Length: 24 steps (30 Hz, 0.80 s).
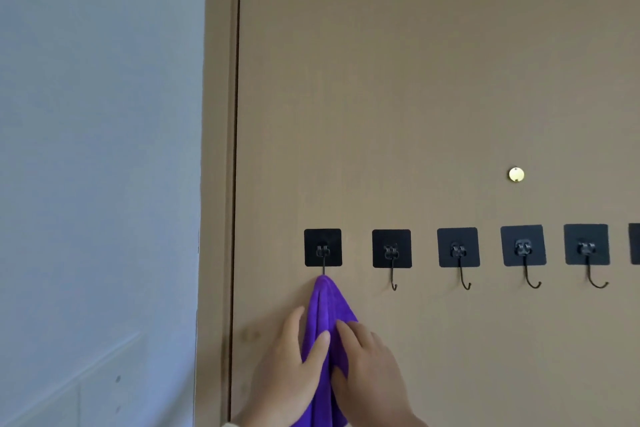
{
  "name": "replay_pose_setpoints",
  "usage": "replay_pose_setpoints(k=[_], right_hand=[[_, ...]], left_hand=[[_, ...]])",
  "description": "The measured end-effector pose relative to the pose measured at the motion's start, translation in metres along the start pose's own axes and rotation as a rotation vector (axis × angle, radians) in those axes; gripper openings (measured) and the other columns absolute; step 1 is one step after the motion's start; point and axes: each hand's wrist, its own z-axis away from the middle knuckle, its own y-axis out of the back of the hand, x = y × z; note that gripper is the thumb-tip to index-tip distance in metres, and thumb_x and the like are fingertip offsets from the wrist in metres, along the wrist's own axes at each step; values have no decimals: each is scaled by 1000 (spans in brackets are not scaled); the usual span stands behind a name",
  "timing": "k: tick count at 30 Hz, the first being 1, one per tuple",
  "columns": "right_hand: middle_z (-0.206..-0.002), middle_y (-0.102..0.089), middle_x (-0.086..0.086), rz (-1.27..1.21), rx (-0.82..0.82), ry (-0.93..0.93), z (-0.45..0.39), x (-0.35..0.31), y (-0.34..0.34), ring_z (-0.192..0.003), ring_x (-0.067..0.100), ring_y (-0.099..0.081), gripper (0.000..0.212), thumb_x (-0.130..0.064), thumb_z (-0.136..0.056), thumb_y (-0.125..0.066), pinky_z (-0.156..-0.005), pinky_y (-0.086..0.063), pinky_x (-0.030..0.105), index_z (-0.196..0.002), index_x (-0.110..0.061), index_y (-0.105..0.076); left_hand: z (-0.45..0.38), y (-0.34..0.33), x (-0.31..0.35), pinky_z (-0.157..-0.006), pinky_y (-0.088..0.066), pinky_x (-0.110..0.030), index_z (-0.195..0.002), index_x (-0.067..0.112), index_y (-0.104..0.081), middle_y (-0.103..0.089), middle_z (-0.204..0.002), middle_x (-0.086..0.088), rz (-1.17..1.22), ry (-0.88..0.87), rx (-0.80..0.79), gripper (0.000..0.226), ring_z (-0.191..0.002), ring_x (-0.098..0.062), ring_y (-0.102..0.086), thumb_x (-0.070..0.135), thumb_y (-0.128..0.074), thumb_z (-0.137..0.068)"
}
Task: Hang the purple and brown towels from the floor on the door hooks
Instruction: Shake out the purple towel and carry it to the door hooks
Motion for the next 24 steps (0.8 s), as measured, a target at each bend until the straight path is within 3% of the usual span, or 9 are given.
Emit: replay_pose_setpoints(k=[3,8,9,11,13,16,19,22,24], right_hand=[[-102,-71,1,8,54,-17,19,2,17,-90,16,-70,77,-29,-28,-89,-69,-58,29,-104,-17,-75],[-83,-74,-3,176,10,-195,57,11,48,-70,16,-73,88,-48,3,-86,-44,-53,30,-81,-22,-79],[-84,-74,-3,204,5,-239,65,11,56,-68,16,-72,87,-53,1,-86,-43,-52,31,-80,-22,-79],[-85,-75,0,238,-17,-300,82,9,76,-65,19,-72,75,-65,-20,-85,-40,-51,32,-80,-20,-79],[-85,-75,7,298,37,-347,99,7,89,-63,24,-72,67,-74,-61,-59,-47,-55,36,-81,-13,-79],[-99,-72,15,300,125,-492,122,10,114,-84,33,-71,77,-58,-58,-46,-70,-53,56,-93,5,-73],[-125,-61,10,376,48,-597,143,21,149,-111,32,-62,92,-71,-70,-43,-89,-48,54,-119,5,-61],[-157,0,-15,475,-66,-590,180,55,182,-146,9,-7,87,-73,-86,-31,-117,-16,36,-145,-27,13],[-154,19,-15,511,-100,-733,209,68,210,-145,8,11,92,-69,-86,-38,-117,-4,31,-137,-30,28]], left_hand=[[15,-4,4,-106,-32,-21,-146,38,-19,-30,-148,20,-39,-98,40,61,-130,-1,-36,50,-46,-93],[32,-10,11,-112,-16,-15,-136,50,8,-4,-154,19,-162,-216,-13,64,-141,-1,-15,47,-41,-95],[37,-10,17,-113,-19,-20,-135,50,5,-7,-154,16,-220,-268,-34,69,-142,-3,-18,45,-49,-92],[43,-13,30,-97,-47,-44,-136,33,-45,-44,-143,-3,-245,-384,-53,75,-127,-22,-51,33,-79,-68],[49,-23,40,-67,-58,-49,-109,16,-72,-67,-115,-9,-205,-509,56,57,-100,-31,-68,25,-78,-53],[58,-36,65,-63,-56,-53,-104,13,-74,-69,-110,-10,-178,-585,27,48,-96,-34,-68,33,-54,-65],[72,-55,93,-64,-54,-54,-102,15,-75,-70,-109,-9,-138,-620,-73,50,-94,-35,-69,37,-46,-67],[94,-78,125,-63,-54,-53,-101,19,-75,-71,-109,-7,-129,-683,-181,54,-92,-35,-69,36,-66,-51],[113,-94,149,-63,-55,-53,-102,21,-75,-71,-109,-7,-134,-741,-259,59,-94,-34,-69,39,-68,-47]])
